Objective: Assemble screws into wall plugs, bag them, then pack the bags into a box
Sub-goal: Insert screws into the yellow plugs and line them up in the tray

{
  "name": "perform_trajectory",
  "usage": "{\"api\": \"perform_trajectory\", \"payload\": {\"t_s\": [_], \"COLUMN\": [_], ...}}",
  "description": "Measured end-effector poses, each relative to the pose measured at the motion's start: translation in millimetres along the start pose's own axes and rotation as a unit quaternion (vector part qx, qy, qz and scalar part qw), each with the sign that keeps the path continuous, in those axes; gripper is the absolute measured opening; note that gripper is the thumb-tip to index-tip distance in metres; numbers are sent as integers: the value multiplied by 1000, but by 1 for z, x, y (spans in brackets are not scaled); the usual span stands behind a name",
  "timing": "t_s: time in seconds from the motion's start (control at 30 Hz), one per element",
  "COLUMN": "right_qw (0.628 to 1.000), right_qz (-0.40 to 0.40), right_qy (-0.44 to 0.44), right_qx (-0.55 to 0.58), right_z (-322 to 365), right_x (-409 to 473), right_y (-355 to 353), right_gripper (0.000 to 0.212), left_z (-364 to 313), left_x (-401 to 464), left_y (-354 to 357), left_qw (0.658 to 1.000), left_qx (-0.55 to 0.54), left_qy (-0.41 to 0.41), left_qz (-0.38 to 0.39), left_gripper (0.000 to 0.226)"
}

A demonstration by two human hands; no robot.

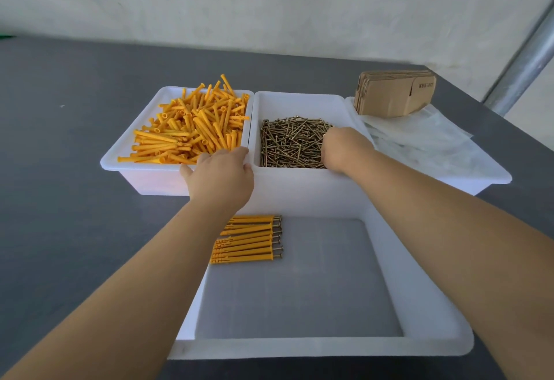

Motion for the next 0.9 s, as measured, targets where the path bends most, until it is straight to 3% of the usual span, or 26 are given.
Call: {"api": "perform_trajectory", "payload": {"t_s": [0.1, 0.23, 0.37, 0.47, 0.53, 0.7, 0.9], "right_qw": [1000, 994, 975, 954, 940, 901, 867], "right_qz": [-8, -91, -154, -143, -140, -132, -192], "right_qy": [18, 39, 14, 1, -8, -7, -25], "right_qx": [-3, 50, 156, 263, 312, 414, 459], "right_z": [-8, -22, -26, -22, -19, -14, -11], "right_x": [-4, -21, -42, -52, -58, -70, -82], "right_y": [-7, -30, -37, -31, -29, -21, -26], "right_gripper": [24, 27, 19, 13, 11, 11, 8], "left_z": [-3, -7, -4, -5, -7, 0, -15], "left_x": [1, 2, 2, -2, -6, -10, -32], "left_y": [3, 1, -19, -43, -53, -65, -87], "left_qw": [999, 999, 992, 974, 962, 941, 889], "left_qx": [38, 38, -88, -124, -139, -185, -257], "left_qy": [13, 28, 37, 71, 93, 94, 182], "left_qz": [16, 3, -85, -176, -217, -268, -334], "left_gripper": [37, 35, 30, 42, 36, 23, 18]}}
Point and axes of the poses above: each hand's wrist, its own x-axis towards the middle knuckle, its own y-axis out of the palm, z = x × y, the point moved 10 cm from there along x, towards the middle knuckle, and after that the axes turned 9 degrees about -x, right-handed, at the moved point
